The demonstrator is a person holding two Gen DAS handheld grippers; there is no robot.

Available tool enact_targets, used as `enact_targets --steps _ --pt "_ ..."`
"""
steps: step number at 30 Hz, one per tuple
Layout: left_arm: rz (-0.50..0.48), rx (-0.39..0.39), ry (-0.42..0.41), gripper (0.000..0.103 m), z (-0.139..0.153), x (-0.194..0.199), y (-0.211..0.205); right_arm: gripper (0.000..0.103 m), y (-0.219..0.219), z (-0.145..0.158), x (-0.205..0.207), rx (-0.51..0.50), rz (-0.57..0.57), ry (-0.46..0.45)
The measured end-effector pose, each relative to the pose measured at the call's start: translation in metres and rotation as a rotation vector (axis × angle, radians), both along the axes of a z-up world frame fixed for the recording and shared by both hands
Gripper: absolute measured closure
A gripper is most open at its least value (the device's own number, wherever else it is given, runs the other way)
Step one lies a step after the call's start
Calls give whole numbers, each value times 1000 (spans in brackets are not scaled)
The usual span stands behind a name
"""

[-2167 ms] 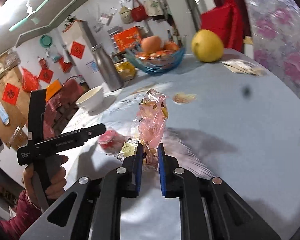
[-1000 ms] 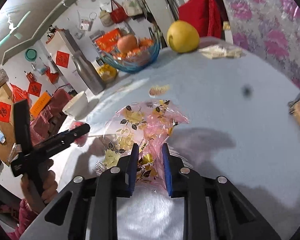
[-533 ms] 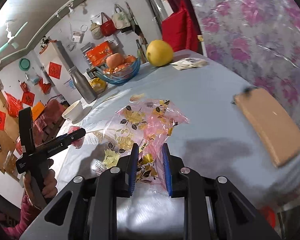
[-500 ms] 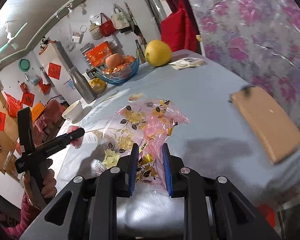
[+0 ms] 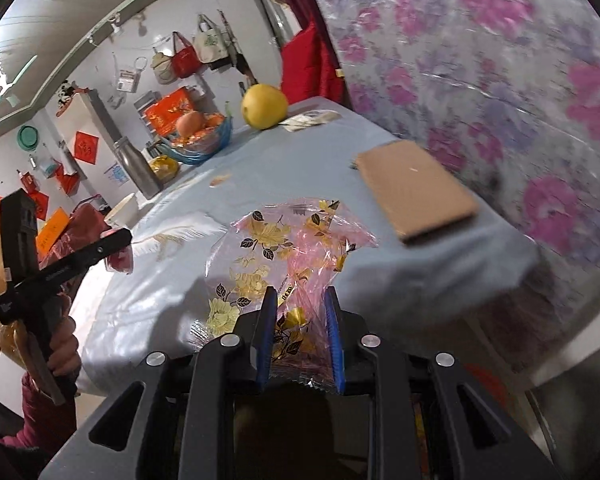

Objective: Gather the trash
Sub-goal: 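Lift the plastic bag with the right gripper while the left lifts the cup, then carry the bag and cup over the red wastebasket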

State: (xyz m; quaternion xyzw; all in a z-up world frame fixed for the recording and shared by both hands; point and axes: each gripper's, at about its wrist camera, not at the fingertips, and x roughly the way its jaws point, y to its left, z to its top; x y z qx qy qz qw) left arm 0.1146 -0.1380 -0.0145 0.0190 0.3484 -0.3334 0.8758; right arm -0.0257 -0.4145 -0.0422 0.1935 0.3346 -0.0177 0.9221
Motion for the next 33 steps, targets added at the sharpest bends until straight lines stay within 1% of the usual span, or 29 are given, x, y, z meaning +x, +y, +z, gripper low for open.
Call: enact_targets --steps 5,11,14,16,17,18,20,21,22,24,29,31,32,33 --pt "-67 24 -3 47 -4 -22 -31 79 -22 -8 -29 -26 -44 37" --pt "-143 47 1 47 -9 -38 -69 79 -48 -25 -49 -16 -89 78" --pt "-132 70 -27 47 -15 -38 -80 79 -59 -35 -55 12 -110 90" --pt "-138 76 -5 48 -24 -37 -82 79 -63 -39 -58 25 -115 90" --pt "-153 84 0 47 -28 -39 -84 79 -63 -39 -58 26 -114 88" --pt "-157 105 -15 46 -32 -43 -87 79 -63 -39 -58 27 -114 87" --pt "-140 156 -55 41 -39 -47 -92 79 -62 -38 -56 32 -109 84" --pt "-131 168 -60 38 -43 -47 -92 79 -61 -39 -55 33 -105 84" --pt "-123 176 -55 37 -47 -46 -92 79 -60 -39 -54 32 -97 84" --pt "-87 195 -70 35 -53 -44 -89 79 -58 -39 -53 28 -89 87" --pt "-52 194 -16 35 -74 -34 -77 79 -56 -41 -50 29 -81 91" --pt "-35 181 -5 38 -76 -29 -75 79 -54 -41 -49 28 -78 92" --pt "-23 165 -4 44 -75 -25 -72 79 -54 -41 -48 26 -77 92" --pt "-20 154 4 47 -74 -23 -70 79 -54 -41 -48 23 -76 91"
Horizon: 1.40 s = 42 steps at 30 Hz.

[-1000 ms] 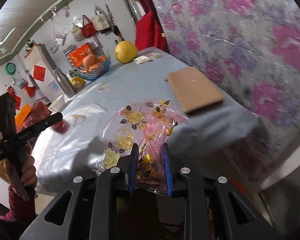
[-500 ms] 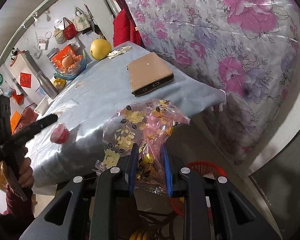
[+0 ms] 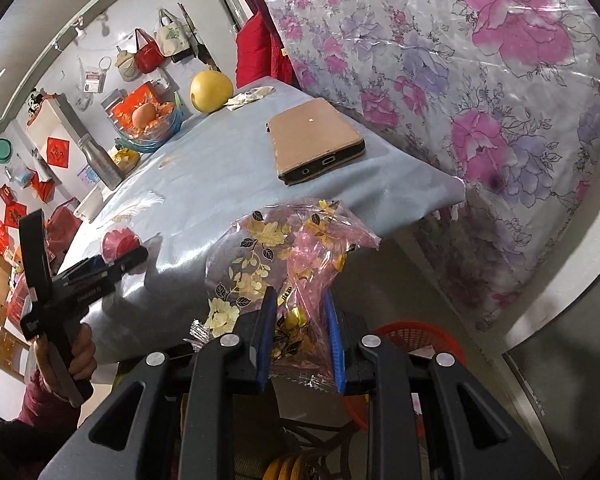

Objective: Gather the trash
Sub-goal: 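Carry the bag and cup over the red wastebasket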

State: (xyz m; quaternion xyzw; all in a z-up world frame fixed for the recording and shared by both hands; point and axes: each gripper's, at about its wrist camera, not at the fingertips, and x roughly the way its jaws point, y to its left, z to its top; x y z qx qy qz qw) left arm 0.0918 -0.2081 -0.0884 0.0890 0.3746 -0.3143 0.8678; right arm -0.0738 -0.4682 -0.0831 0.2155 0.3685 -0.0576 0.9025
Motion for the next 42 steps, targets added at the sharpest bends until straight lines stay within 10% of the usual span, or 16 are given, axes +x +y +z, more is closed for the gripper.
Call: enact_targets --steps 8,24,42 --pt "44 -18 -36 71 12 5 8 79 1 1 0 -4 -1 -6" --pt "-15 -5 -239 72 53 -51 -9 79 5 10 -4 -7 10 -25" --pt "-137 -30 -267 72 75 -91 -40 79 -11 12 -29 -9 -10 -25"
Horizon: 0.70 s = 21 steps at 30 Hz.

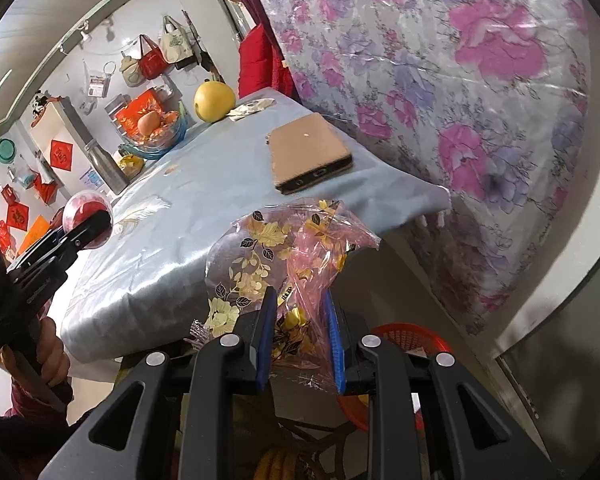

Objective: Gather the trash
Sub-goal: 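Carry the bag and cup over the red wastebasket, then open the right gripper then the left, dropping bag and cup into the wastebasket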

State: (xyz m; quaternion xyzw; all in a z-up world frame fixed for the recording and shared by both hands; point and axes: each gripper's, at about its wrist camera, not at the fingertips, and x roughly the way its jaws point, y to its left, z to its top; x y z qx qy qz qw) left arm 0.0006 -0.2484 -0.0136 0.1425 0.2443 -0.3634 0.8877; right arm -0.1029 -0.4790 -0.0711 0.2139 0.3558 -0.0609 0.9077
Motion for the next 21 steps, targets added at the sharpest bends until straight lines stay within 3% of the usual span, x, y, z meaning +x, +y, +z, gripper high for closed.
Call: enact_targets --steps 10,14,17,19,21 --pt "-149 49 69 72 -16 -24 -47 79 -27 -46 -11 23 -55 121" --pt "-230 92 107 72 -32 -38 -71 78 -41 -95 -8 41 -86 232" --pt "-278 134 134 72 -47 -45 -89 70 -50 -141 -1 80 -85 320" --pt "-315 171 164 72 -60 -49 -105 50 -57 -156 -1 108 -106 347" --pt "-360 204 202 72 -75 -51 -120 49 -68 -160 -8 149 -131 328"
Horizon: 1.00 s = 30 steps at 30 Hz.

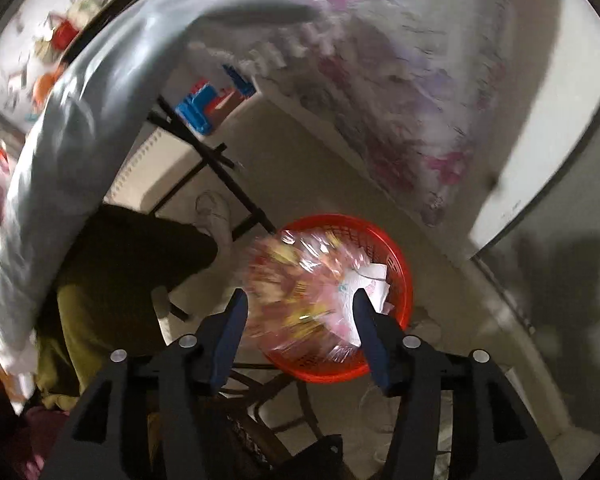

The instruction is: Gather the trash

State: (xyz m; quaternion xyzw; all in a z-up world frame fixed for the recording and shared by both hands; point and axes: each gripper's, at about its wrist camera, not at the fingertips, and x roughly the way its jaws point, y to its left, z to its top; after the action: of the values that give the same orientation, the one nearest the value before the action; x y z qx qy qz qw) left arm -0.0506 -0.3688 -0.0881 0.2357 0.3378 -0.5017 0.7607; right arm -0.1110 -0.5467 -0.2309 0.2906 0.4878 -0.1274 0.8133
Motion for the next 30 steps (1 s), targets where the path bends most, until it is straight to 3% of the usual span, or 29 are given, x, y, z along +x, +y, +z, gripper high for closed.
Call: enact_targets --steps 6,7,10,13,18,23,30 --pt "-121 111 144 71 -51 -7 -47 43 -29 26 -26 -25 -113 -59" --pt "-136 129 156 67 -58 -9 -53 43 -34 28 -28 -23 -123 -64" --pt "-130 156 175 32 -70 -10 -61 43 -43 31 -35 -16 -139 -76" --pt "-109 136 167 22 -68 -6 -60 43 -36 32 -33 -16 -108 -75" --pt "-55 135 93 13 -60 -4 -52 42 -5 29 -33 -46 -12 -11" --pt "-9 190 105 12 -69 -3 -41 42 29 15 -45 -96 56 109" --pt "14 229 103 12 -71 -13 -27 35 45 19 -49 -140 84 129"
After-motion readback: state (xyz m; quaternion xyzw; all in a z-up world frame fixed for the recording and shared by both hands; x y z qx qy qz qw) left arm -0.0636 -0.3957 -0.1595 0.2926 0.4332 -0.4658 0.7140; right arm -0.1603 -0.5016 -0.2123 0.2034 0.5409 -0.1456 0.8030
